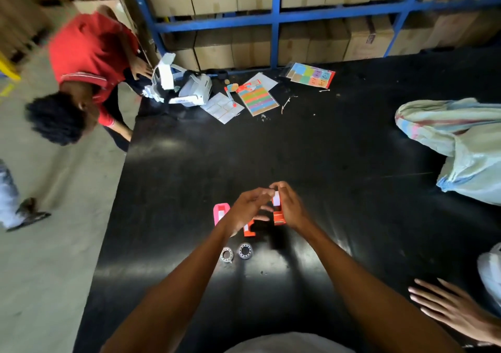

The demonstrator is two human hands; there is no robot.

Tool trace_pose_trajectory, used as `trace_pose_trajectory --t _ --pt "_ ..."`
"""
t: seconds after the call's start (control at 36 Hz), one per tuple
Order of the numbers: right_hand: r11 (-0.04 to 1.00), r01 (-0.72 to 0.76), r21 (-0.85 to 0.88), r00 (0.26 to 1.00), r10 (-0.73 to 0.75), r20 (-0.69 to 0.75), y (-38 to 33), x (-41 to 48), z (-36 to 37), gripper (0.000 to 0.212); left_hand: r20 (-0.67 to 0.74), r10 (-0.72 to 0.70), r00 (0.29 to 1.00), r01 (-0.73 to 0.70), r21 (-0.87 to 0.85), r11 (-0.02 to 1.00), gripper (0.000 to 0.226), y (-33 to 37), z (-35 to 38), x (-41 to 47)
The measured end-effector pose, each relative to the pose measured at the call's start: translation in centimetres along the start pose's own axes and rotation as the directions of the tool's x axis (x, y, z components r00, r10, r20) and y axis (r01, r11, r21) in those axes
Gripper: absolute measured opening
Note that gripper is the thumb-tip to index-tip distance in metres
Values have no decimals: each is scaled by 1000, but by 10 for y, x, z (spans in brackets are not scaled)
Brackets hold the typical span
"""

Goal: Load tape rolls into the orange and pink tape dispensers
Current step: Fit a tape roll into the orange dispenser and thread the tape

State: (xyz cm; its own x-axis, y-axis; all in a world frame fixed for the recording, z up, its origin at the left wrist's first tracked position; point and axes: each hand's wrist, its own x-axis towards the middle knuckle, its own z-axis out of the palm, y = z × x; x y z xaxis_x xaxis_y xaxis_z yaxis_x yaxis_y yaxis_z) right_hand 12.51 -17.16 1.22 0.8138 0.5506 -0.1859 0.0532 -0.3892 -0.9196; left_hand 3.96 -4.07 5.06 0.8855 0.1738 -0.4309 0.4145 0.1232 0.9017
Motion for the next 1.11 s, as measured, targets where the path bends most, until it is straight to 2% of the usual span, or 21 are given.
trace_pose_trajectory --t 0.17,0.33,0.42,0.5,0.56,0.58,0.64,0.69,0.78,0.92,1.0,1.11 --pt "998 -63 16 996 64 -54 -7 -12 -5 29 -5 94 996 -94 66 993 25 0 11 -6" --pt "994 -108 9 991 108 -73 -11 -14 -13 31 3 108 994 -108 98 989 12 6 12 -9" --pt "995 -97 17 991 99 -92 -12 -11 -18 31 -42 115 992 -112 67 991 14 8 9 -6" --pt "994 -94 53 989 100 -109 -10 -7 -22 29 -118 91 989 -90 15 996 25 11 5 -4" --pt "992 -105 65 985 113 -127 -10 -5 -25 30 -169 103 980 -95 53 994 29 9 3 -3" --pt "991 -113 73 983 123 -139 -10 -4 -27 30 -205 127 970 -102 129 986 28 6 2 -2" --pt "983 -151 101 973 166 -160 -8 -1 -30 30 -256 208 944 -111 350 930 28 -5 3 5" --pt "975 -186 122 964 205 -168 -7 1 -31 29 -239 271 933 -108 532 840 27 -16 7 8" --pt "959 -238 152 951 262 -163 -1 5 -32 24 -161 241 957 -56 712 700 27 -31 17 16" --pt "940 -249 232 951 283 -124 5 10 -35 15 8 103 995 -60 858 511 30 -58 36 26" --pt "932 -261 253 952 292 -95 9 14 -38 19 60 1 998 -55 917 395 36 -76 44 29" --pt "923 -259 286 956 287 -60 11 17 -39 28 89 -67 994 -69 964 256 43 -91 50 29"
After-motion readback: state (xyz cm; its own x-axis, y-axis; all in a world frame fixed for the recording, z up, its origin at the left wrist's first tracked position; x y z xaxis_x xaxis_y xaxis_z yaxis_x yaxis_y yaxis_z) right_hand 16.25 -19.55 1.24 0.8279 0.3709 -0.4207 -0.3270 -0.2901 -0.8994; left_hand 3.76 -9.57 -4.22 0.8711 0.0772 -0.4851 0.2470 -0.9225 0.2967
